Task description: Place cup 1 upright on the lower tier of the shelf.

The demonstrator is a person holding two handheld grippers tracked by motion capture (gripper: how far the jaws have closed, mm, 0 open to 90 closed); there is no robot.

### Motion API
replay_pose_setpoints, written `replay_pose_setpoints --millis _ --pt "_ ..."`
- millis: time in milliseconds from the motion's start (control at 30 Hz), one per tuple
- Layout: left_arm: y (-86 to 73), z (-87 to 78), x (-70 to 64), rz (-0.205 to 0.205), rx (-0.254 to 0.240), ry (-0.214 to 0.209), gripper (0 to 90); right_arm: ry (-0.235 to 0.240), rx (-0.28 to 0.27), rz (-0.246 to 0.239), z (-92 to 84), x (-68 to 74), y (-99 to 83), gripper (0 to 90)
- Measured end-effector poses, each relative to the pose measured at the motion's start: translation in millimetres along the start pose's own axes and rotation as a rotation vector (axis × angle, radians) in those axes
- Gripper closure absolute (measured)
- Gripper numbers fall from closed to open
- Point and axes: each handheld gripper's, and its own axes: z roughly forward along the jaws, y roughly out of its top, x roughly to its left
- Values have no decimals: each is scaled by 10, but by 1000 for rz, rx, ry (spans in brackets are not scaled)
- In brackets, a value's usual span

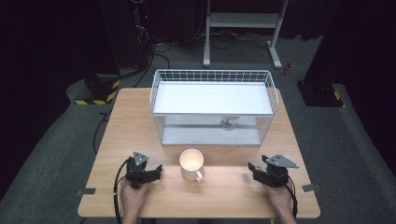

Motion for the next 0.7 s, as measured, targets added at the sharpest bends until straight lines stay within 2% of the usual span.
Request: replay_pose_setpoints --millis 233,433,533,567,700 --pt "2 1 3 -2 1 -2 167 -40 43 -23 -17 -56 -79 317" --pt "1 -1 3 -2 3 -1 167 -53 86 -32 -13 -90 -101 308" --pt "-4 -6 0 -4 2 4 167 -49 176 -30 50 -91 -88 283" --pt "-5 -9 2 -1 4 3 166 -38 179 -17 60 -101 -81 278" --pt "-15 -17 -4 -5 3 8 157 -52 180 -12 72 -101 -75 268"
